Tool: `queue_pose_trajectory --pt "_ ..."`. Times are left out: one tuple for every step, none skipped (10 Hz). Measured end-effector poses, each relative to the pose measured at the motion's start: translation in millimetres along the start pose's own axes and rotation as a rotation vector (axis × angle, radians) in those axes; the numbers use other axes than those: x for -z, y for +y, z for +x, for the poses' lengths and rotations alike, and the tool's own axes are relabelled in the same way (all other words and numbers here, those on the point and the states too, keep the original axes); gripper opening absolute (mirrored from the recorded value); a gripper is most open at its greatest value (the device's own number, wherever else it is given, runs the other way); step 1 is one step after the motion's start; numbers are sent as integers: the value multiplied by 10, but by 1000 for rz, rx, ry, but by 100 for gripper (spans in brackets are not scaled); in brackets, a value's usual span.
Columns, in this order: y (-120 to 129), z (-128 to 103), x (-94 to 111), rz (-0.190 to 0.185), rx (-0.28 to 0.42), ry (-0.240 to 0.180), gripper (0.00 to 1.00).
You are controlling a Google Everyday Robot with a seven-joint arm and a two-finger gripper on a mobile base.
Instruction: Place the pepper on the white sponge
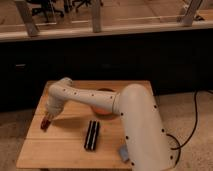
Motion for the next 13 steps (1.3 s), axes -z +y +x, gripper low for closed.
queue_pose_trajectory --pt "-4 5 11 1 -2 1 0" --pt "-2 8 13 1 -5 1 2" --pt "-9 9 21 1 -6 1 10" --pt "-10 13 20 -1 -9 0 20" --pt "-10 21 19 -3 -10 1 33" --pt "-12 24 21 -3 -12 1 40" --pt "-7 32 17 -4 -13 2 50" --pt "-7 39 16 -5 -15 2 60" --pt "-8 46 15 -5 -16 3 72" --pt "-7 48 11 -6 -17 3 77" --pt "-9 48 6 -6 -17 2 80" --pt "-11 47 0 -7 -17 2 80" --pt "-14 48 -4 -7 -18 1 80"
